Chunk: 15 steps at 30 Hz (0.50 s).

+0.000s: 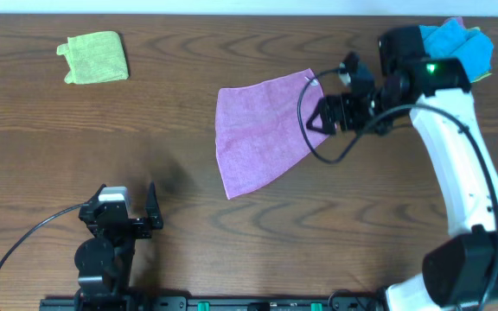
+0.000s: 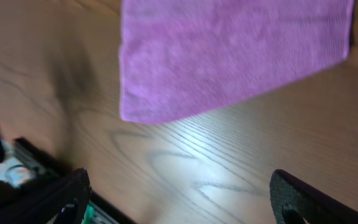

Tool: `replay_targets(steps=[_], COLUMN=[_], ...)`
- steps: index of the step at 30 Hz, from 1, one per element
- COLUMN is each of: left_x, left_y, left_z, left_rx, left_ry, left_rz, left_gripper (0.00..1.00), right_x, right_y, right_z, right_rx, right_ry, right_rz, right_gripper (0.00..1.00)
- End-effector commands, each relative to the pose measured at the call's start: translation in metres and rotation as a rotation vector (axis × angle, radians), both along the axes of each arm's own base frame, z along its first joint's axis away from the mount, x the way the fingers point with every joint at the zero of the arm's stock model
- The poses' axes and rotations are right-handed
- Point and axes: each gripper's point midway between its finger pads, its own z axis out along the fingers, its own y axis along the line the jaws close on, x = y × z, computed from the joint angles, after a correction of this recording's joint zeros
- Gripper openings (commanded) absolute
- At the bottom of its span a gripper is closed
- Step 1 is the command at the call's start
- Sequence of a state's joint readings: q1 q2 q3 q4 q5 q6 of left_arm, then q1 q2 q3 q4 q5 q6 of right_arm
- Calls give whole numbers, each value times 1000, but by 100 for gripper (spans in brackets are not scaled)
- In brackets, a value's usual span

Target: Fold the cloth

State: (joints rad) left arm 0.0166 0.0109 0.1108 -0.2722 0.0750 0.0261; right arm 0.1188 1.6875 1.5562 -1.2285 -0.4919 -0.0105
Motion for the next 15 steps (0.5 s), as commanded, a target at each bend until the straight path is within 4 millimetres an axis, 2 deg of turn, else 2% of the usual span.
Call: replay_targets(steps=[1, 6, 9, 15], left_x=[0, 0, 0, 0], left_y=[0, 0, 0, 0], left_z=[-13, -13, -13, -13], left_rx=[-3, -3, -3, -3], left_ry=[28, 28, 28, 28], left_rz=[1, 1, 1, 1], left_gripper=[95, 95, 95, 95], right_x=[-20, -33, -30, -24], right_y=[-8, -15, -22, -23], right_z=[-31, -48, -51, -50], right_rx=[-61, -97, -142, -136], right_ry=[50, 69, 58, 34], right_rz=[21, 17, 10, 1], right_gripper=[93, 93, 94, 95])
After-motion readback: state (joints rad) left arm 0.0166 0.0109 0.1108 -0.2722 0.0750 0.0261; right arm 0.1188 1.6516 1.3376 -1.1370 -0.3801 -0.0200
